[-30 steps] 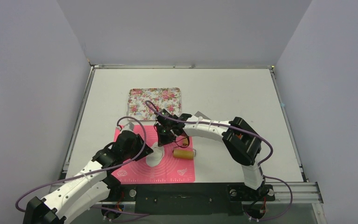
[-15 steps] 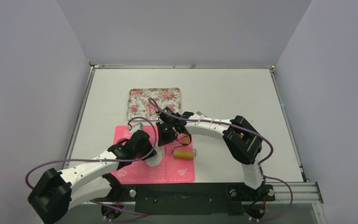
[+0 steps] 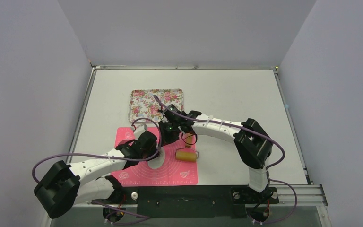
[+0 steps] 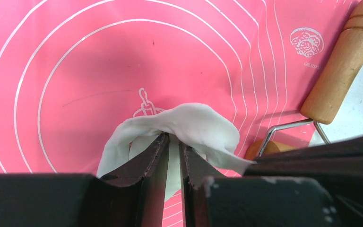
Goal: Roll out the dumpling wrappers from the dough
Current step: Remove the dumpling wrapper from the work surface.
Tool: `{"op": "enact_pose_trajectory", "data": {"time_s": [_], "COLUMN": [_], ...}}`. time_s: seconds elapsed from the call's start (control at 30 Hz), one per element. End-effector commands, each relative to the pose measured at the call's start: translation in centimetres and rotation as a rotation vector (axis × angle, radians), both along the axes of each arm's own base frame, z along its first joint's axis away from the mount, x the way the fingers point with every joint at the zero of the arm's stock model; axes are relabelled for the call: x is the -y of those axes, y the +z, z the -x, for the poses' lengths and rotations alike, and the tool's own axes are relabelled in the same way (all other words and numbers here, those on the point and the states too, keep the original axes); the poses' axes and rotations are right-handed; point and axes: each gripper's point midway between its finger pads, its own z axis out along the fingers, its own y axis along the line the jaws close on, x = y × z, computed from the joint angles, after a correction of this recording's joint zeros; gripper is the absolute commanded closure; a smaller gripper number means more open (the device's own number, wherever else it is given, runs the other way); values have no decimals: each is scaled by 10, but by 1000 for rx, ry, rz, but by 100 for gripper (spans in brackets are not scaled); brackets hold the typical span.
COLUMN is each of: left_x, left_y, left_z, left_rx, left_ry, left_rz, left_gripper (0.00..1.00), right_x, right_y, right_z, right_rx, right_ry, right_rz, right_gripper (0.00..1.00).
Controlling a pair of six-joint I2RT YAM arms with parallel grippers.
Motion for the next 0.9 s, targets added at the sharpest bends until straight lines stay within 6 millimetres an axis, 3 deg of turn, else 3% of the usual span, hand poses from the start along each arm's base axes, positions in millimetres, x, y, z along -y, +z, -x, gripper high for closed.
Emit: {"op": "enact_pose_trajectory", "data": {"time_s": [0.0,0.3,0.4,0.47,0.5,0.53,0.57,0.63,0.87], "left_x": [10,15,13,13,13,11,10,6,-11], "left_y": [16,26,32,40,47,48,54,59,66], "left_z": [-17,-12,-7,-4,-2,0,2,6,13], "left_rx": [58,69,72,82,101,102,117,130,160], "left_ry": [39,37,34,33,32,35,36,39,82], "left_rz": [26,9,6,23,39,42,61,81,94], "left_gripper": [87,88,88,88,87,88,87,87,87], "right_x": [-6,-3,13,29,37,48,55,67,67], "right_y": [42,41,25,11,6,-1,-2,0,37], "right_z": [2,11,10,4,4,-8,-9,-21,-43], "right_rx": [28,-16,-1,46,62,126,154,243,411], "right_ry": [26,13,-14,-33,-39,-69,-77,-103,-113], "right_rz": [-114,-119,-40,47,93,155,194,254,220], "right_gripper": [100,100,99,86,72,66,52,38,34]}}
